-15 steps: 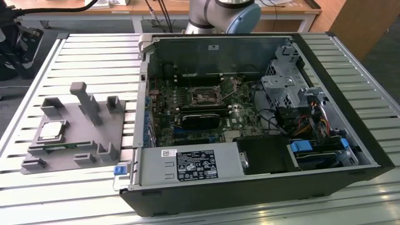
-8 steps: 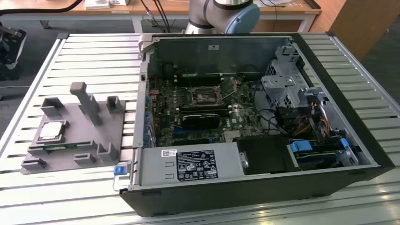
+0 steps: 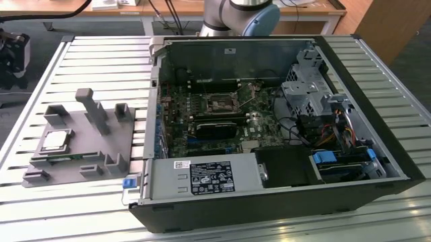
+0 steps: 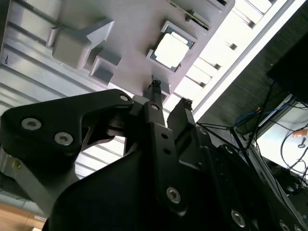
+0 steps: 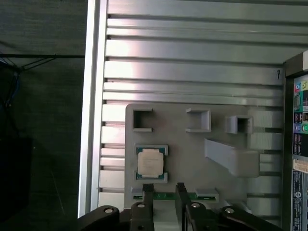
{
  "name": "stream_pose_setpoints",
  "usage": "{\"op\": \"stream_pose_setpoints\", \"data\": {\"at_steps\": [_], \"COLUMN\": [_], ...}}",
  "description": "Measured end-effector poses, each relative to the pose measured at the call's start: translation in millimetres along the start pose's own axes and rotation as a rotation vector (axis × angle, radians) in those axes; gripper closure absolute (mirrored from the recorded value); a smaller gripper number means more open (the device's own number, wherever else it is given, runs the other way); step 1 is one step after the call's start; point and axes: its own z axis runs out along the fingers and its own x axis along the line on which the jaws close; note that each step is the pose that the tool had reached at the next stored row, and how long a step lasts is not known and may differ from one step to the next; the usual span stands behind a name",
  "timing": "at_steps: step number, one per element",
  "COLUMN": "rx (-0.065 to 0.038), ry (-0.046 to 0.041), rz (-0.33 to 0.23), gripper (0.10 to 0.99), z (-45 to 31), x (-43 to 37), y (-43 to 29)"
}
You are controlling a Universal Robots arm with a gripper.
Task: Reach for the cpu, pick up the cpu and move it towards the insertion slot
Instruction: 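Pick up the cpu and move it towards the insertion slot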
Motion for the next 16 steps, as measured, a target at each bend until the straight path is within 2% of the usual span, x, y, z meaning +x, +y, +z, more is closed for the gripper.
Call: {"op": "stream_pose_setpoints", "data": {"at_steps": [1,2,3,4,6,7,10,11,14,16], "rx": [0.000,0.000,0.000,0.000,0.000,0.000,0.000,0.000,0.000,0.000], "ry": [0.0000,-0.0002,-0.0001,0.0000,0.0001,0.0000,0.0001,0.0002,0.0001,0.0002], "rz": [0.000,0.000,0.000,-0.001,-0.003,-0.003,-0.005,-0.005,-0.006,-0.006], "gripper": [0.733,0.733,0.678,0.678,0.561,0.561,0.384,0.384,0.212,0.212], "z": [1.8,3.7,5.4,7.2,10.8,12.7,18.2,20.0,25.4,29.0], "x": [1.2,2.0,2.6,2.9,3.4,3.6,3.9,4.0,4.1,4.1], "y": [-0.1,-0.2,-0.3,-0.4,-0.5,-0.5,-0.7,-0.8,-1.0,-1.2]}}
